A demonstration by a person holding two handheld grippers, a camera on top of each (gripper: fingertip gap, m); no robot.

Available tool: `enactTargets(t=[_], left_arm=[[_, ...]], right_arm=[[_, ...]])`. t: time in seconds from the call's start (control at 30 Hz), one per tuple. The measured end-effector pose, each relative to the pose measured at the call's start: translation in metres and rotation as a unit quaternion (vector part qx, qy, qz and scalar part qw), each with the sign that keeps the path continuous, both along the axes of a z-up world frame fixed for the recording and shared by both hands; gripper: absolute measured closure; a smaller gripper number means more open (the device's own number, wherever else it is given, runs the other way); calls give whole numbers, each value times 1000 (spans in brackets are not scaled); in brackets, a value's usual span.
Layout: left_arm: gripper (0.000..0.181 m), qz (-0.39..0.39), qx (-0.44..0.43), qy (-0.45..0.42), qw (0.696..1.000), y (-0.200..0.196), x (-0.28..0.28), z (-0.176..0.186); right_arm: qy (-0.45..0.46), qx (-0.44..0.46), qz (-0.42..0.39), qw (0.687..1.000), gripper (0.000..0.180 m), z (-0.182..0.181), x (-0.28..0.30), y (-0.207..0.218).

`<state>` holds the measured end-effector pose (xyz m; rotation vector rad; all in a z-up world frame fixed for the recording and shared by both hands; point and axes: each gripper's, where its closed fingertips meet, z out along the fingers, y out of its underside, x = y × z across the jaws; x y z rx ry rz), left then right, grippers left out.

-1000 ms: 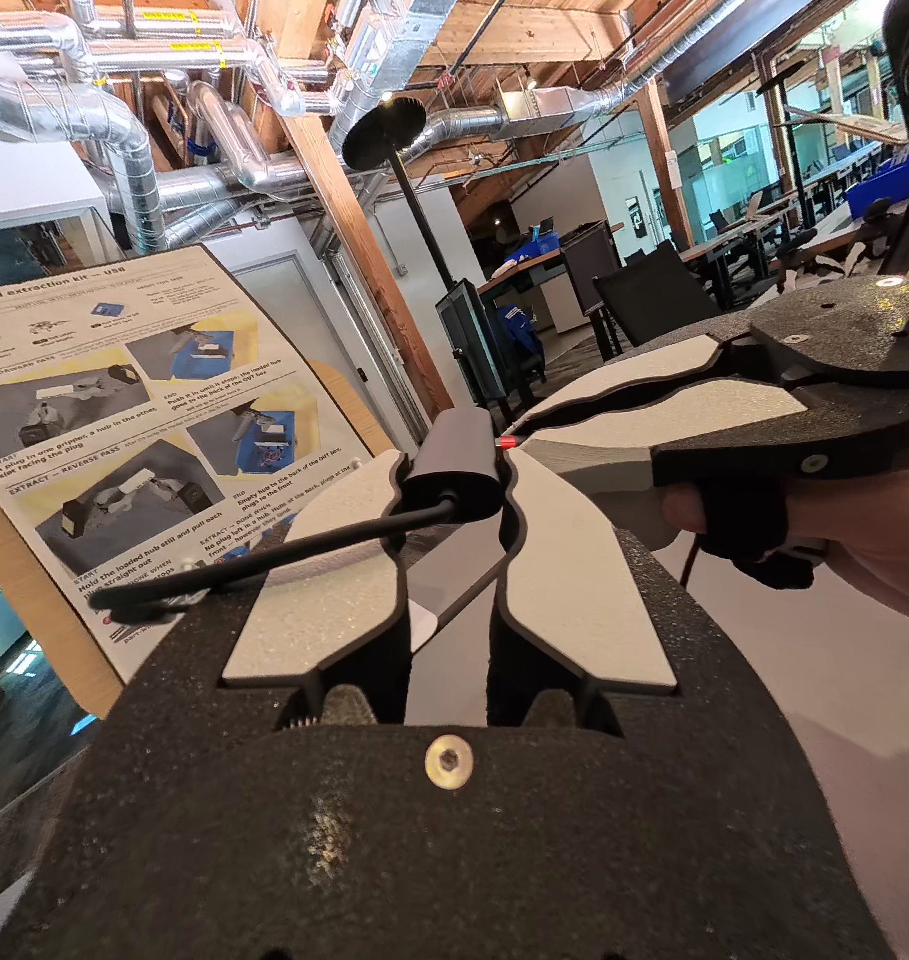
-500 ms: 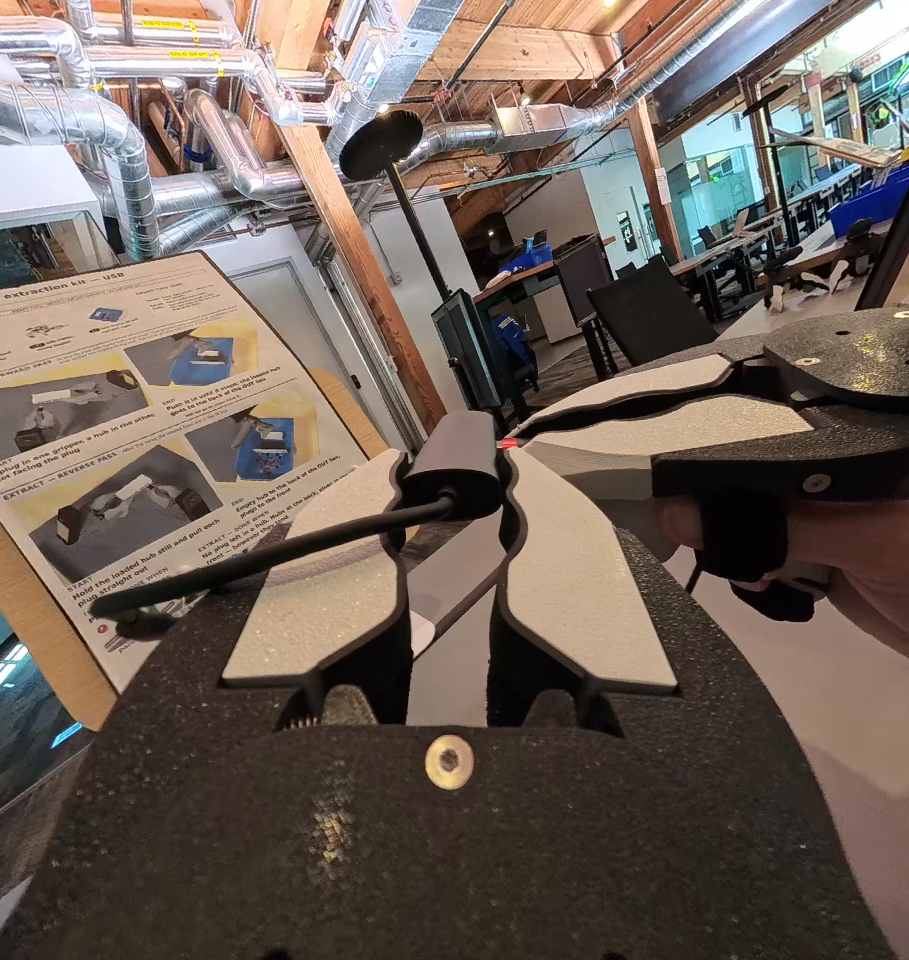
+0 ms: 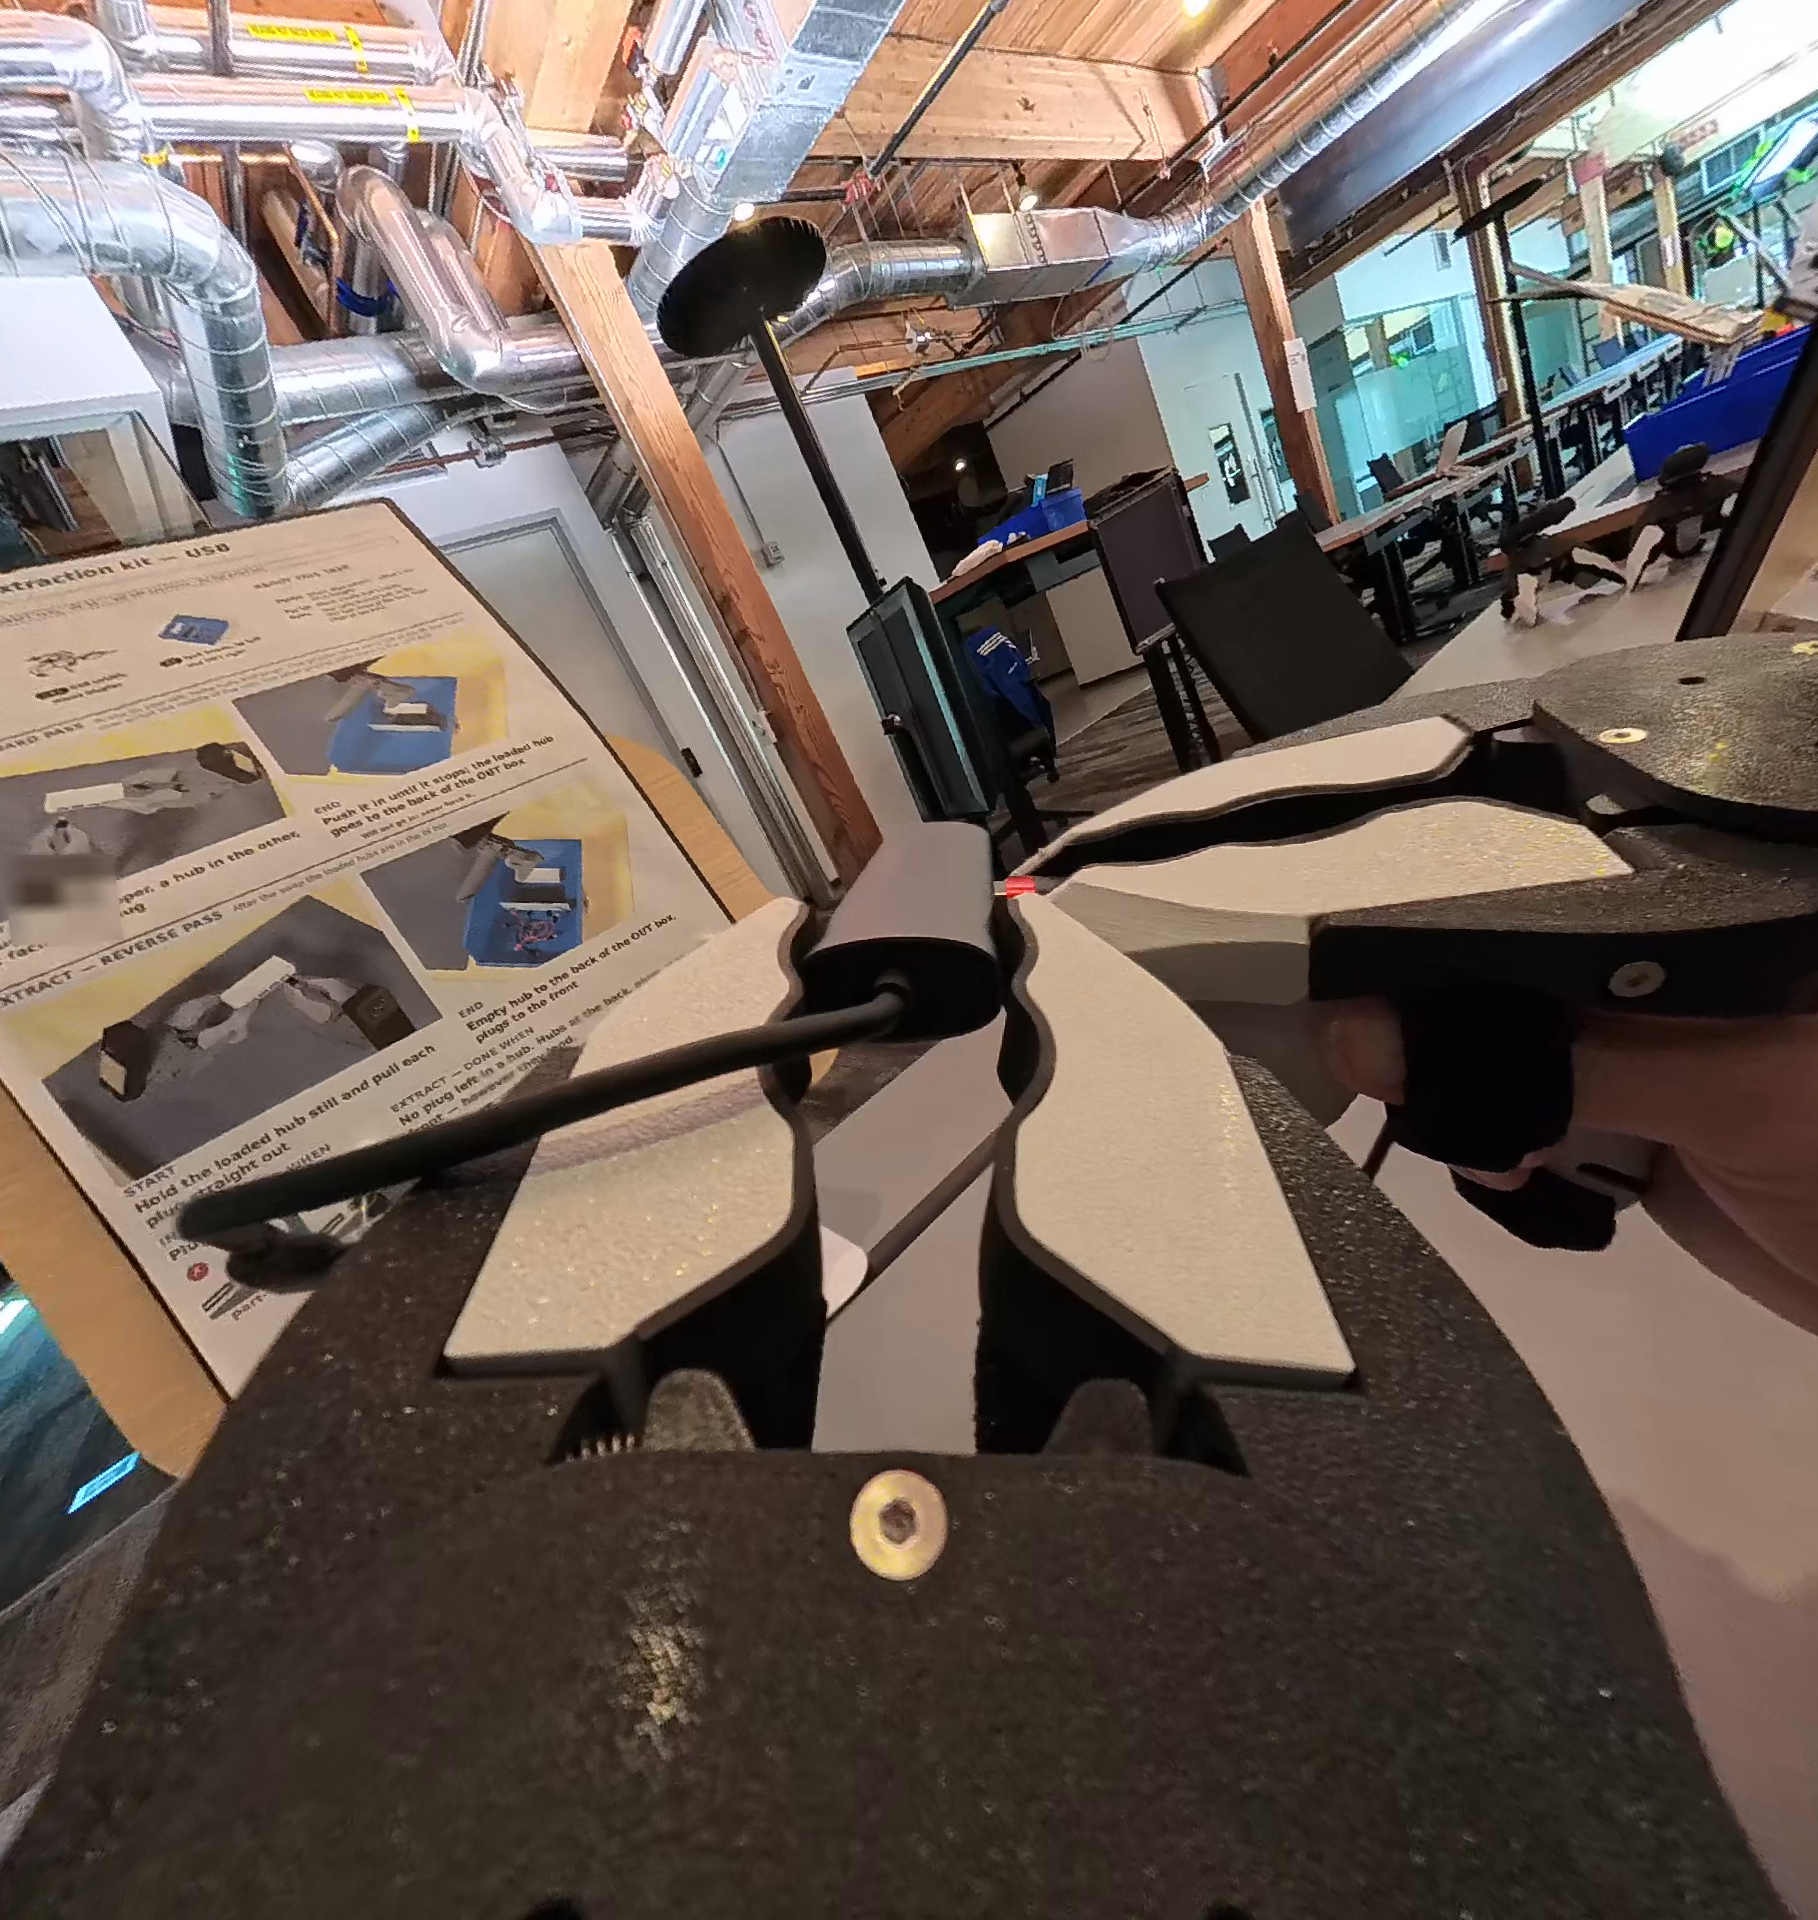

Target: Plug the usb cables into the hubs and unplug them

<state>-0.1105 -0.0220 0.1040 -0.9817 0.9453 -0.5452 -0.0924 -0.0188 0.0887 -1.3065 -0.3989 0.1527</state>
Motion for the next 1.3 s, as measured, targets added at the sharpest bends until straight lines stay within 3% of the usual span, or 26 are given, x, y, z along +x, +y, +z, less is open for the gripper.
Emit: enactTargets(t=[1.03,1.13,1.2,1.23,1.3], left_arm=[[147,-16,-15,4,1000,8,-4,3],[148,135,-22,-63,989,62,-60,22],[148,-15,-115,-162,980,56,-90,50],[148,-28,-129,-192,972,57,-104,60],[148,20,-89,-152,984,60,-110,64]], right_arm=[[35,-5,-13,999,165,2,-3,4],[31,30,-10,999,165,12,1,-12],[44,38,-13,998,165,21,11,-15],[44,21,-8,999,165,18,11,-9],[31,13,-5,999,165,14,9,-2]])
